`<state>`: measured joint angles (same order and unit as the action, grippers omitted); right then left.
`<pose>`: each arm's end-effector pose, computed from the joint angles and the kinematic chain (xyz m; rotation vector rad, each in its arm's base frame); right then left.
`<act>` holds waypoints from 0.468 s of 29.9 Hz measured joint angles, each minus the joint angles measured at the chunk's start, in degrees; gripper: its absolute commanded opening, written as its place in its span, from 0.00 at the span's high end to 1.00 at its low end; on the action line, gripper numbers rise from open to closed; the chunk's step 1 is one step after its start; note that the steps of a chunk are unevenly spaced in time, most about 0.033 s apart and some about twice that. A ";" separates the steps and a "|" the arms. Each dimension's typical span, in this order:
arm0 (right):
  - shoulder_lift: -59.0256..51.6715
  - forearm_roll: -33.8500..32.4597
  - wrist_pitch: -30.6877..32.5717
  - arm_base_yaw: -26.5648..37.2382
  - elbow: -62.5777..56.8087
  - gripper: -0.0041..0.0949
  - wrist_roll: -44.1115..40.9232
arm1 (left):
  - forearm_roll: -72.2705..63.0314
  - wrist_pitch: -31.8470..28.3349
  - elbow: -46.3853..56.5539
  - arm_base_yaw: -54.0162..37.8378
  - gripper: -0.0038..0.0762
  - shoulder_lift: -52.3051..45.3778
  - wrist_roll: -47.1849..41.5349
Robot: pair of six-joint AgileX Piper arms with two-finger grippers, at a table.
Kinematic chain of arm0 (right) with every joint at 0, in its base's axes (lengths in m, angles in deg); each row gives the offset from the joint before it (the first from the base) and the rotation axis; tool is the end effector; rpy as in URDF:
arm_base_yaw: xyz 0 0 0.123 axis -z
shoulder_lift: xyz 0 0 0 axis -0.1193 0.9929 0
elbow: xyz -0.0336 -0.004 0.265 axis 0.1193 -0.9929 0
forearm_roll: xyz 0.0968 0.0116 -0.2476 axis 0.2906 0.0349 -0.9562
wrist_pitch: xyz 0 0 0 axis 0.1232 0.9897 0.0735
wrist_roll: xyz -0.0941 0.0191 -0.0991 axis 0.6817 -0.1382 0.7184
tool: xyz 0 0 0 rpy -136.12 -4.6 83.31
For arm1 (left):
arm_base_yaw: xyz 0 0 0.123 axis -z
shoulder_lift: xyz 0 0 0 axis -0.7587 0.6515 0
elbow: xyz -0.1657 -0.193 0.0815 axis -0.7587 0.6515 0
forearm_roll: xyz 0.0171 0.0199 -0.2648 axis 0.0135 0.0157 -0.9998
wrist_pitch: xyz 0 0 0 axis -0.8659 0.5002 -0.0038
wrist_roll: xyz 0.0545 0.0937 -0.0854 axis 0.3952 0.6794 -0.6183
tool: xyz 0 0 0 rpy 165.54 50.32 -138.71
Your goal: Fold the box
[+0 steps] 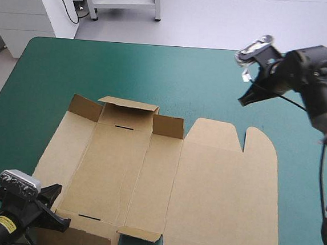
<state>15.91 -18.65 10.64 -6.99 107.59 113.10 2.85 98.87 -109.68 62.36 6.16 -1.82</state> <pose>0.3604 0.0792 0.3829 -0.8000 2.3563 -0.1661 0.1156 -0.0411 0.2434 0.3944 2.1175 -0.1906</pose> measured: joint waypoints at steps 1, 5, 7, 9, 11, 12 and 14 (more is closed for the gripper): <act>-2.22 1.01 0.06 1.92 -1.25 0.98 -0.31 | 0.00 0.00 0.00 0.00 0.96 0.00 0.00; -10.93 5.98 0.31 10.77 -11.28 0.98 -0.87 | 0.05 0.00 0.00 0.00 0.96 0.00 0.00; -14.45 8.14 0.42 14.20 -16.09 0.98 -0.87 | 0.05 0.00 0.00 0.00 0.96 0.12 -0.06; -19.04 10.22 0.22 17.44 -22.39 0.98 -0.87 | 0.05 0.00 -0.07 0.00 0.96 1.13 -0.43; -23.78 12.10 -0.58 19.78 -28.66 0.98 -0.87 | 0.05 0.13 -0.67 0.00 0.96 2.99 -0.68; -25.68 12.77 -1.16 20.37 -31.06 0.98 -0.87 | 0.13 0.12 -1.17 0.00 0.96 3.89 -0.67; -30.12 13.78 -3.22 21.06 -36.73 0.98 -1.38 | 0.19 0.18 -2.95 0.00 0.96 6.82 -0.75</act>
<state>-14.21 -4.86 7.43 14.07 70.87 111.71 3.04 99.05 -112.64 62.36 12.99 -2.57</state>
